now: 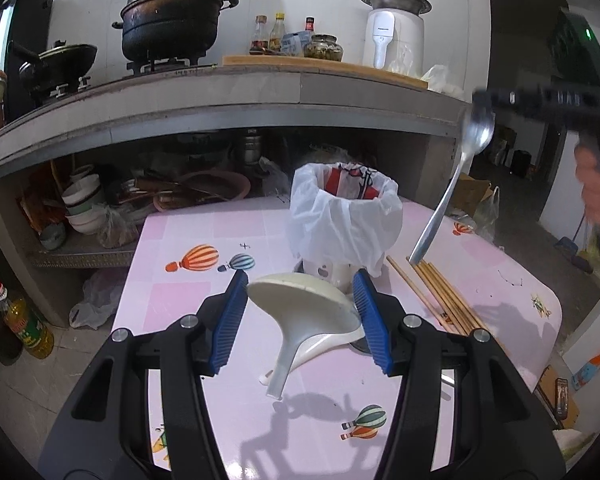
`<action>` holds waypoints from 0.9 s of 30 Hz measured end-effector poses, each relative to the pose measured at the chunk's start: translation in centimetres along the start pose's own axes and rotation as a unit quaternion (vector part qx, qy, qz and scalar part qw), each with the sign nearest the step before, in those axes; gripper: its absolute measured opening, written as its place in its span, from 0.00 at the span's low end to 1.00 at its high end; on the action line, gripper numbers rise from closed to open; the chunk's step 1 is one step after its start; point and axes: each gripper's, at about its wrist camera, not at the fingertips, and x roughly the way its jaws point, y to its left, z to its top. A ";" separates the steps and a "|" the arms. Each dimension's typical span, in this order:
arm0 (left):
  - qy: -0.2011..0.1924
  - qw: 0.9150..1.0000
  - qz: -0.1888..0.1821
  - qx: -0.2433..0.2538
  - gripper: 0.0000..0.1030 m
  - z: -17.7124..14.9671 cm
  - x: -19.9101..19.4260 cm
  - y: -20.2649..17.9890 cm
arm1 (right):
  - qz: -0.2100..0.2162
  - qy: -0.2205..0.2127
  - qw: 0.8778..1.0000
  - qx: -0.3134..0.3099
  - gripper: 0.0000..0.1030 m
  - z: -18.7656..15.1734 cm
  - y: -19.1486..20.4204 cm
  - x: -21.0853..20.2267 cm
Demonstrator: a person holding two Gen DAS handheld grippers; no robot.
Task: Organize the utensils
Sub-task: 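Lift the steel spoon with the right gripper above the bagged holder, then lower the steel spoon into the bagged holder and open the right gripper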
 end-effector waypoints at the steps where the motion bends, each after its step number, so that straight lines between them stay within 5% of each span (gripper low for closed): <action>1: 0.000 1.000 0.001 0.000 0.50 0.1 0.0 0.0 | 0.005 -0.005 1.000 0.001 0.02 0.8 -0.1 -0.3; 7: 0.002 1.000 0.002 -0.005 0.50 0.1 0.1 0.1 | 0.007 -0.026 1.000 -0.002 0.02 5.5 -1.2 0.1; 14: 0.004 1.000 0.005 -0.010 0.50 0.1 0.3 0.3 | -0.003 -0.006 1.000 -0.001 0.02 8.9 -2.6 5.5; 27: -0.003 1.000 0.013 -0.011 0.50 0.9 0.2 0.9 | -0.010 0.109 0.994 0.010 0.02 4.3 -4.4 18.8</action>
